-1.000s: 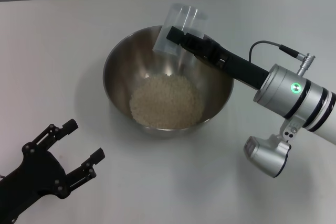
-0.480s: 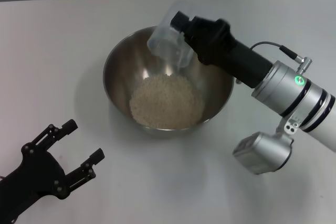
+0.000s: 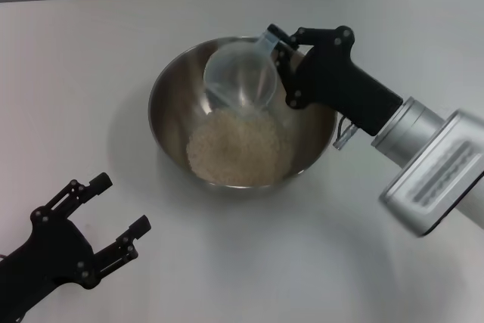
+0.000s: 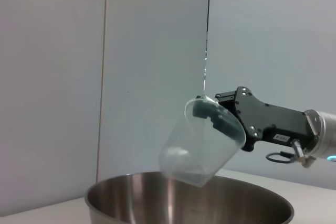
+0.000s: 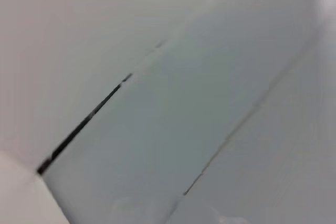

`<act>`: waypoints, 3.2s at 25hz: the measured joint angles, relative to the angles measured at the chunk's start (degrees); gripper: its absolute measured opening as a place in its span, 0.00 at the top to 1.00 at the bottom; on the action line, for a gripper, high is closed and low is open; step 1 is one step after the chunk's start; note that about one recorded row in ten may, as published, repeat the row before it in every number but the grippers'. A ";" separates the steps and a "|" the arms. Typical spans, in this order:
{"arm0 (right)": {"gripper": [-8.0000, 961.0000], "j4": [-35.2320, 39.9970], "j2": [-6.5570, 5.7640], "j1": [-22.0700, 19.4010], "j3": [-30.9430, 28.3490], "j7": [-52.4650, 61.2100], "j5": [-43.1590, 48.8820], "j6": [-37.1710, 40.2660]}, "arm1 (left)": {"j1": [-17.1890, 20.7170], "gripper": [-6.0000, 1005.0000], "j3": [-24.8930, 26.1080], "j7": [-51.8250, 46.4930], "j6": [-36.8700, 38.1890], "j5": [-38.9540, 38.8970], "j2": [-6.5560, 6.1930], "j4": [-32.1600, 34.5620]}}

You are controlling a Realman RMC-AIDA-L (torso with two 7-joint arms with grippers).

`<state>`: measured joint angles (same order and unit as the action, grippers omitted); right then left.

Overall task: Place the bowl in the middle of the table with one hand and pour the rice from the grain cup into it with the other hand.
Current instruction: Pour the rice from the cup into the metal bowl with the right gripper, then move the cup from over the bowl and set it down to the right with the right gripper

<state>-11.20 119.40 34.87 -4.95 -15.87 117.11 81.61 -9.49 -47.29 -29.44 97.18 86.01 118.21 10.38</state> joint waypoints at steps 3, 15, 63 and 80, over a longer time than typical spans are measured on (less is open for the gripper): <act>0.94 0.00 -0.01 -0.20 -0.75 9.18 -0.05 0.03 | 0.02 0.18 -0.06 0.00 0.27 0.01 -0.02 0.19; 0.93 0.15 0.08 -2.17 -3.66 28.28 -0.13 0.22 | 0.08 0.18 -0.09 0.00 1.07 0.04 -0.09 0.38; 0.92 2.04 0.35 -9.05 -27.53 21.88 0.21 -22.66 | 0.27 0.18 -0.27 0.00 3.44 0.03 -0.18 0.52; 0.78 1.97 0.20 -8.67 -25.90 22.13 0.36 -22.74 | 0.80 0.18 -0.13 0.04 4.23 0.03 -0.18 0.61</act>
<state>-9.22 119.60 26.20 -30.85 6.27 117.47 58.88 -8.68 -47.41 -29.40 101.41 86.04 118.03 10.99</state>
